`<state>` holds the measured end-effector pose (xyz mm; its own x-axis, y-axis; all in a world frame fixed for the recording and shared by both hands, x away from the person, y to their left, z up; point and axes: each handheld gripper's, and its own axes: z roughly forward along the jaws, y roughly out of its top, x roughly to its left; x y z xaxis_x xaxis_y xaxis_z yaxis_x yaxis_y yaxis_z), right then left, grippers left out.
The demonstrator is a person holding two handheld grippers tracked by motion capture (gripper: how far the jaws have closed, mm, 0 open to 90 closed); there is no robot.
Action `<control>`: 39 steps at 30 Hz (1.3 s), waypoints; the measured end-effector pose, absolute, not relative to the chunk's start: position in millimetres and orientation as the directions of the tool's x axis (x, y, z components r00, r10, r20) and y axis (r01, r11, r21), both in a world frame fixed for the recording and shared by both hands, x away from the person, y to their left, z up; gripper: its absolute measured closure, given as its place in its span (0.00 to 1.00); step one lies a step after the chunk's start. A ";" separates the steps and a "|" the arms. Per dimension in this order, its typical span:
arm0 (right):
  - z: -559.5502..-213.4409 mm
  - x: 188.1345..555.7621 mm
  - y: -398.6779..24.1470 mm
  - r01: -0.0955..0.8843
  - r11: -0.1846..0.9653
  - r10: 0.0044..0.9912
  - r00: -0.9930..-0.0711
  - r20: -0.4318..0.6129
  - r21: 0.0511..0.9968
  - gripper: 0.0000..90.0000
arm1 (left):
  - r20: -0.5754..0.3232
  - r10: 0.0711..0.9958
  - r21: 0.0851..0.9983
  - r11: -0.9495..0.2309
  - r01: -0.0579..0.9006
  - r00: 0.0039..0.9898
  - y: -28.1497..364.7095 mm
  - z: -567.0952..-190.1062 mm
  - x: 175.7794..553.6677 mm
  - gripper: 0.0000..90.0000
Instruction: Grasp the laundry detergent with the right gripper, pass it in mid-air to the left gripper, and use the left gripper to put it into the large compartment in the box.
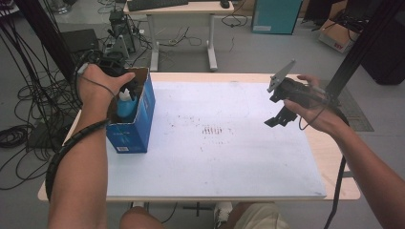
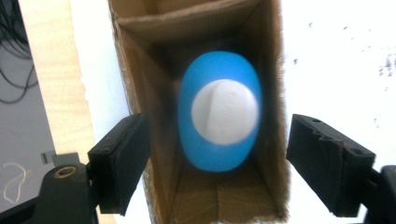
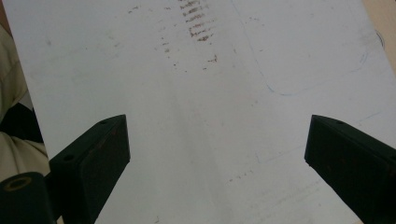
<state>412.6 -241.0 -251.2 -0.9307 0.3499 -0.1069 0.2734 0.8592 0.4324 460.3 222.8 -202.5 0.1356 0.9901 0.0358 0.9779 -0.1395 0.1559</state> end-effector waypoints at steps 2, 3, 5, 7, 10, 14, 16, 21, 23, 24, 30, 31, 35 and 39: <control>-250.8 411.9 -240.4 0.280 0.858 0.354 -0.930 -0.102 0.430 0.08 | 0.037 0.989 0.167 -0.150 0.974 0.146 219.7 -195.5 457.5 0.23; -250.4 412.2 -240.3 0.276 0.862 0.349 -0.931 -0.104 0.426 0.08 | 0.043 0.987 0.177 -0.160 0.971 0.155 216.5 -190.6 455.3 0.22; -249.4 412.1 -239.1 0.279 0.859 0.353 -0.930 -0.102 0.429 0.08 | 0.045 0.983 0.200 -0.181 0.963 0.176 209.7 -182.9 451.9 0.22; -248.1 412.5 -237.8 0.281 0.858 0.355 -0.929 -0.102 0.430 0.08 | 0.048 0.980 0.217 -0.200 0.955 0.194 202.2 -177.2 449.7 0.20; -247.8 414.1 -235.8 0.292 0.858 0.363 -0.927 -0.097 0.423 0.08 | 0.040 0.970 0.239 -0.242 0.941 0.239 185.3 -170.4 446.8 0.18; -248.1 416.8 -234.1 0.294 0.864 0.360 -0.928 -0.096 0.408 0.08 | 0.021 0.956 0.249 -0.288 0.925 0.292 164.7 -170.2 446.8 0.16; -248.1 418.1 -232.9 0.291 0.867 0.357 -0.929 -0.096 0.403 0.08 | 0.013 0.945 0.262 -0.317 0.912 0.325 154.1 -171.9 447.3 0.16; -246.4 419.6 -231.3 0.289 0.872 0.353 -0.930 -0.099 0.395 0.08 | -0.008 0.929 0.268 -0.355 0.896 0.370 134.3 -178.2 449.6 0.16; -244.5 420.4 -231.6 0.295 0.873 0.357 -0.929 -0.098 0.388 0.08 | -0.015 0.926 0.270 -0.360 0.893 0.378 127.1 -180.6 451.7 0.16; -243.4 421.2 -232.2 0.294 0.873 0.357 -0.929 -0.100 0.389 0.08 | -0.017 0.924 0.268 -0.364 0.892 0.382 125.1 -181.2 452.7 0.16; -241.5 424.9 -236.3 0.291 0.877 0.354 -0.929 -0.106 0.384 0.08 | -0.032 0.912 0.271 -0.385 0.882 0.408 108.9 -188.5 460.6 0.15; -242.0 424.9 -236.7 0.297 0.873 0.361 -0.927 -0.104 0.386 0.08 | -0.035 0.910 0.271 -0.390 0.880 0.414 105.6 -190.1 462.1 0.15; -241.9 426.0 -239.2 0.298 0.875 0.362 -0.926 -0.107 0.381 0.08 | -0.045 0.902 0.267 -0.403 0.876 0.429 96.9 -195.2 465.5 0.14; -242.4 426.6 -240.1 0.295 0.875 0.360 -0.927 -0.108 0.384 0.08 | -0.055 0.894 0.264 -0.416 0.870 0.444 88.1 -198.8 469.2 0.14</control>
<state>426.6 -240.1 -242.4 -0.9268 0.3599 -0.1075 0.2953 0.8750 0.3837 469.2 88.1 -198.8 0.4445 0.8941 -0.0547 0.8700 -0.4163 0.2642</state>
